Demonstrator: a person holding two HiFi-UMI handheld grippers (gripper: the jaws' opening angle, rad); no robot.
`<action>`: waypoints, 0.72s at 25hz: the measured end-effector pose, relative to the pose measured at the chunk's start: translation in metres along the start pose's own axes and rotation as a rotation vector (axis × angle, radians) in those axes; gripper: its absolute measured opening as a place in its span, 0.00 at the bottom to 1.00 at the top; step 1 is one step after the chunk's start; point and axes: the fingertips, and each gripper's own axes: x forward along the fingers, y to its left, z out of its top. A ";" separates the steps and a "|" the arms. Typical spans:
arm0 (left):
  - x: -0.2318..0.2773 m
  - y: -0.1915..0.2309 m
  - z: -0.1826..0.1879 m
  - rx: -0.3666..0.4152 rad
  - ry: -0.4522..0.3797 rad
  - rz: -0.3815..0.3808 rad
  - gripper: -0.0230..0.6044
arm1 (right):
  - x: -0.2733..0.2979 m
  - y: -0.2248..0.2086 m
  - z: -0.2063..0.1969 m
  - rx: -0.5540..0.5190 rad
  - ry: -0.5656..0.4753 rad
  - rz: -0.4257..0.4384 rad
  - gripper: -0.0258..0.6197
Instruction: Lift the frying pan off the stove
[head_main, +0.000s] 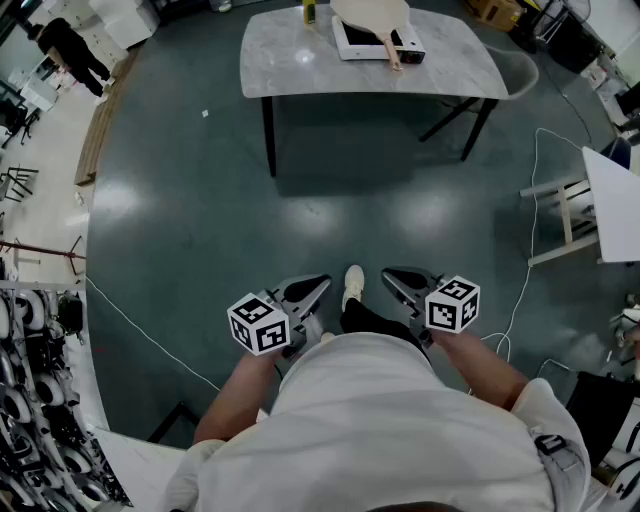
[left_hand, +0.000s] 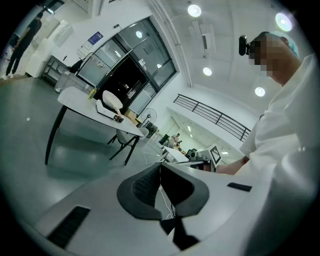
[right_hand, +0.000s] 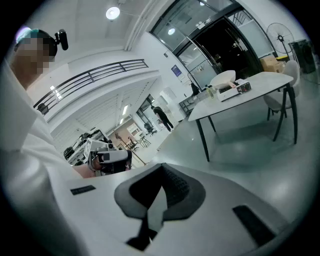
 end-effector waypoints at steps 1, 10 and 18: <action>0.011 0.006 0.013 0.002 -0.002 0.002 0.07 | 0.002 -0.009 0.015 -0.011 0.004 0.008 0.04; 0.103 0.049 0.105 0.067 0.000 0.029 0.07 | 0.010 -0.087 0.113 -0.063 -0.009 0.059 0.04; 0.185 0.091 0.163 -0.010 0.017 -0.014 0.07 | 0.001 -0.167 0.159 0.076 -0.074 0.059 0.10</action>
